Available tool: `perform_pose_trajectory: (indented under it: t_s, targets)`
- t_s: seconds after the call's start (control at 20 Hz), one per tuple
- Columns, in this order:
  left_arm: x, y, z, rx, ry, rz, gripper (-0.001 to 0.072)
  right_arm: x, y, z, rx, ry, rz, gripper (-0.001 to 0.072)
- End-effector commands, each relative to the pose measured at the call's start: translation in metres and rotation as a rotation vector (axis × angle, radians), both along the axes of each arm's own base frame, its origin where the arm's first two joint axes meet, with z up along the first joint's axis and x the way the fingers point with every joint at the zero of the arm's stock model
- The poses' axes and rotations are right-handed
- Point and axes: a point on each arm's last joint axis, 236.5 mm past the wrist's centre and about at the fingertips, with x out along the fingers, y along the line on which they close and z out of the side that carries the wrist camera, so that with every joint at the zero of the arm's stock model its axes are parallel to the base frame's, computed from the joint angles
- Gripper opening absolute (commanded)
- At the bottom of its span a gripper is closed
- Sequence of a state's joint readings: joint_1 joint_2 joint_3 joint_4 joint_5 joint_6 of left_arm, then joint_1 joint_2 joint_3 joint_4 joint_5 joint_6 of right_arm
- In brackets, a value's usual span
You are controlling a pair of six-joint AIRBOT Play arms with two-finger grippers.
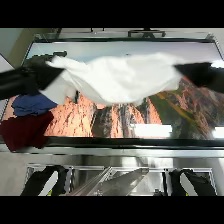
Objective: Fold the shirts.
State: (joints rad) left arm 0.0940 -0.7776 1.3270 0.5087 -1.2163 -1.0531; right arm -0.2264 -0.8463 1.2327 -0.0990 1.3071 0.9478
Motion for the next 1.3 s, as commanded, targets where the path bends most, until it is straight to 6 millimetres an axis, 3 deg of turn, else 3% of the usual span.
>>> perform_pose_trajectory:
  t_s: [0.0,0.1,0.2,0.4,0.55,0.75,0.9,1.0,1.1,1.15,1.2,1.25]
  targets:
    - [-0.054,0.025,0.100,0.013,-0.330,0.163,0.0021,-0.061,-0.011,0.114,0.030,-0.387,-0.140,0.0020]
    - [-0.065,0.028,0.102,0.038,-0.347,0.182,0.0021,-0.066,-0.014,0.109,-0.058,-0.419,-0.225,0.0020]
    - [-0.060,0.026,0.078,0.038,-0.259,0.158,0.0021,-0.053,-0.020,0.076,-0.153,-0.299,-0.267,0.0020]
    - [-0.027,0.023,-0.014,0.009,0.058,0.068,0.0021,-0.030,-0.010,-0.002,-0.182,-0.066,-0.174,0.0021]
    - [-0.003,-0.003,-0.091,-0.017,0.287,-0.050,0.0021,-0.007,0.009,-0.090,-0.155,0.171,-0.067,0.0021]
    - [0.021,-0.059,-0.223,0.020,0.562,-0.168,0.0021,0.015,0.035,-0.222,-0.176,0.458,0.008,0.0021]
    - [0.043,-0.073,-0.320,0.097,0.711,-0.140,0.0020,0.042,0.034,-0.311,-0.235,0.601,-0.039,0.0021]
    - [0.074,-0.068,-0.357,0.115,0.753,-0.100,0.0019,0.072,0.018,-0.355,-0.255,0.664,-0.136,0.0021]
    - [0.115,-0.057,-0.363,0.098,0.744,-0.065,0.0022,0.098,-0.004,-0.382,-0.266,0.700,-0.218,0.0021]
    - [0.135,-0.050,-0.359,0.089,0.725,-0.051,0.0160,0.109,-0.013,-0.386,-0.258,0.711,-0.240,0.0021]
    - [0.155,-0.043,-0.350,0.077,0.696,-0.036,0.0490,0.121,-0.023,-0.385,-0.249,0.708,-0.265,0.0022]
    - [0.171,-0.036,-0.339,0.061,0.680,-0.029,0.0717,0.132,-0.034,-0.378,-0.240,0.692,-0.291,0.0049]
